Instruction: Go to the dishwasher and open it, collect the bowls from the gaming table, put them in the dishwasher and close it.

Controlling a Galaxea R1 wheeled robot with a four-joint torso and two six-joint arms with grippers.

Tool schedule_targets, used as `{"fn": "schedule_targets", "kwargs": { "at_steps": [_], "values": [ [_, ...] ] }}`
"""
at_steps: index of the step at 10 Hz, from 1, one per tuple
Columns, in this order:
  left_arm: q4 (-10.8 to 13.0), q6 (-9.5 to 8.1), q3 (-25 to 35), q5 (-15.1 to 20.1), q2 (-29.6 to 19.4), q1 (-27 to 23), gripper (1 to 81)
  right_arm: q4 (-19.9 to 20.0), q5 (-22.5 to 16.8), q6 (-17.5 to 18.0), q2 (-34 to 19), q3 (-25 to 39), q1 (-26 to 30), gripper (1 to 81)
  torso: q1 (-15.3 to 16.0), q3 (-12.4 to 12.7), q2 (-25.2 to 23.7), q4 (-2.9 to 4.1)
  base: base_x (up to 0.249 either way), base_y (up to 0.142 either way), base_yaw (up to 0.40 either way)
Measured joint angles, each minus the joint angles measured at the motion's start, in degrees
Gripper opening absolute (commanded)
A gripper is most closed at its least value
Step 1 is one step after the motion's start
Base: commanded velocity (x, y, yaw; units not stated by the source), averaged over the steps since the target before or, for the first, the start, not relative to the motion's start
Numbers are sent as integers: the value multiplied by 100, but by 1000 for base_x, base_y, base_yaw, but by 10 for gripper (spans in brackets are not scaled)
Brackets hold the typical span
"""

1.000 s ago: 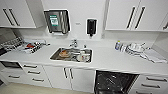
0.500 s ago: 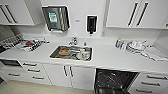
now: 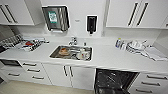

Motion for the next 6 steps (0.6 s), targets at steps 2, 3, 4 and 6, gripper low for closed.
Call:
{"fn": "schedule_targets", "kwargs": {
  "at_steps": [2, 3, 4, 6],
  "values": [
    [-39, 0, 581, 330, -351, -532, 10, 2, 0, 1, -26, 10, 0, 10, 2, 0, 2, 0, 0, 0, 0],
    [-52, 0, 796, 555, -524, -735, 10, 2, 0, 4, -28, 16, 2, 10, 2, -5, 2, 0, 0, 0, 0],
    [-66, -5, 986, 747, -673, -917, 10, 2, 2, 6, -26, 27, 11, 10, 2, -40, 2, 0, 0, 0, 0],
    [-77, -63, 1154, 1226, -740, -1320, 10, 2, 6, 12, -24, 49, 17, 10, 4, -144, 5, 0, 0, 0, 0]
  ]
}}
